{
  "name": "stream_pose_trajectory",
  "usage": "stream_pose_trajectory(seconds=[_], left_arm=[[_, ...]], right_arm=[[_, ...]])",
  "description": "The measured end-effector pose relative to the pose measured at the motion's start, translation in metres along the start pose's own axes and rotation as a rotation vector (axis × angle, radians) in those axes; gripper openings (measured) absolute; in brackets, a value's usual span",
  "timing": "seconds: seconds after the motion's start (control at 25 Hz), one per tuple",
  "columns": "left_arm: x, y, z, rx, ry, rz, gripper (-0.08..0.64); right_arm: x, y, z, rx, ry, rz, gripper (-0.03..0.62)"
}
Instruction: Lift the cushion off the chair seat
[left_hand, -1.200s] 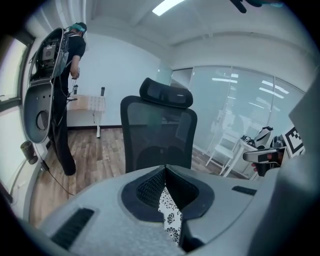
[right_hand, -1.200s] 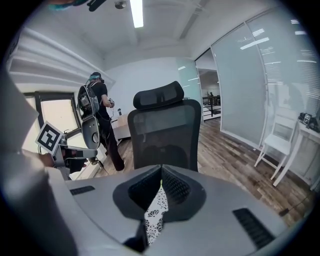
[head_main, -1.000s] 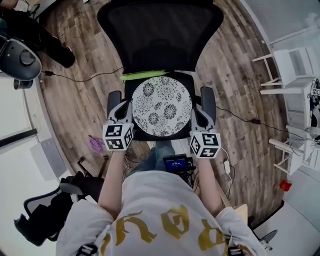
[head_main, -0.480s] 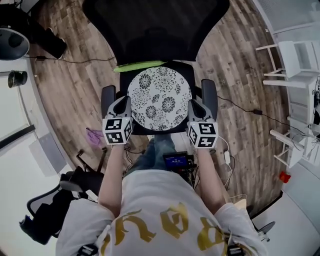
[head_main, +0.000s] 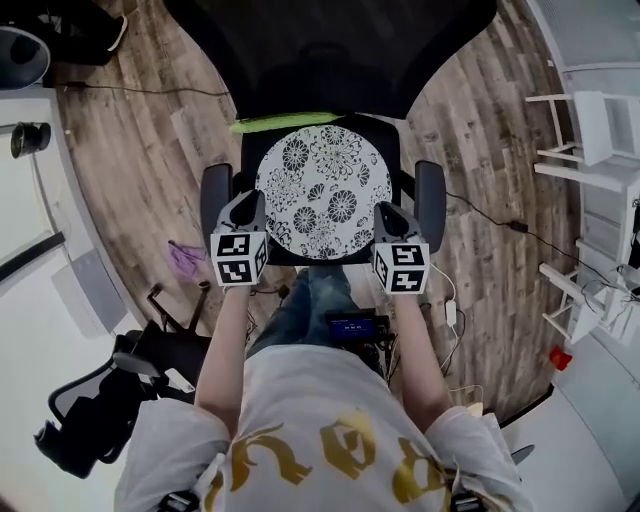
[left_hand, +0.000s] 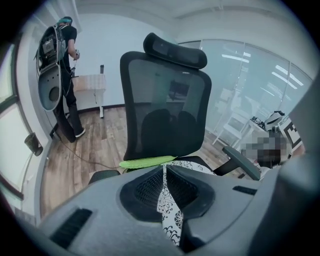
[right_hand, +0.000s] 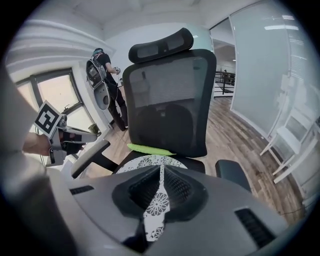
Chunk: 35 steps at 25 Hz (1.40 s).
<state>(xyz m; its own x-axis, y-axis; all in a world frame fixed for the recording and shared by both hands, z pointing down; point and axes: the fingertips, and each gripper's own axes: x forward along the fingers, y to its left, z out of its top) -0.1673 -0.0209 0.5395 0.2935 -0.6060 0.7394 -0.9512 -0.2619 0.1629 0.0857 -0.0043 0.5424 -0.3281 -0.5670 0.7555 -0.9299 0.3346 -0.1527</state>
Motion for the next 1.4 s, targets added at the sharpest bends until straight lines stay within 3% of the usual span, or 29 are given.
stream_pose_trajectory(seconds=[0.8,1.16,1.4], left_arm=[[0.052,0.031,-0.089,-0.059,0.164,0.068,0.012],[0.079,0.036,-0.131,-0.094,0.234,0.070,0.012],[0.095,0.037,-0.146,-0.114,0.255,0.080,0.015]], right_arm=[[0.068,-0.013,-0.064,-0.031,0.130,-0.018,0.014],[0.089,-0.028,-0.091,-0.126,0.144,-0.065,0.014],[0.104,-0.038,-0.102,-0.085,0.157,-0.082,0.014]])
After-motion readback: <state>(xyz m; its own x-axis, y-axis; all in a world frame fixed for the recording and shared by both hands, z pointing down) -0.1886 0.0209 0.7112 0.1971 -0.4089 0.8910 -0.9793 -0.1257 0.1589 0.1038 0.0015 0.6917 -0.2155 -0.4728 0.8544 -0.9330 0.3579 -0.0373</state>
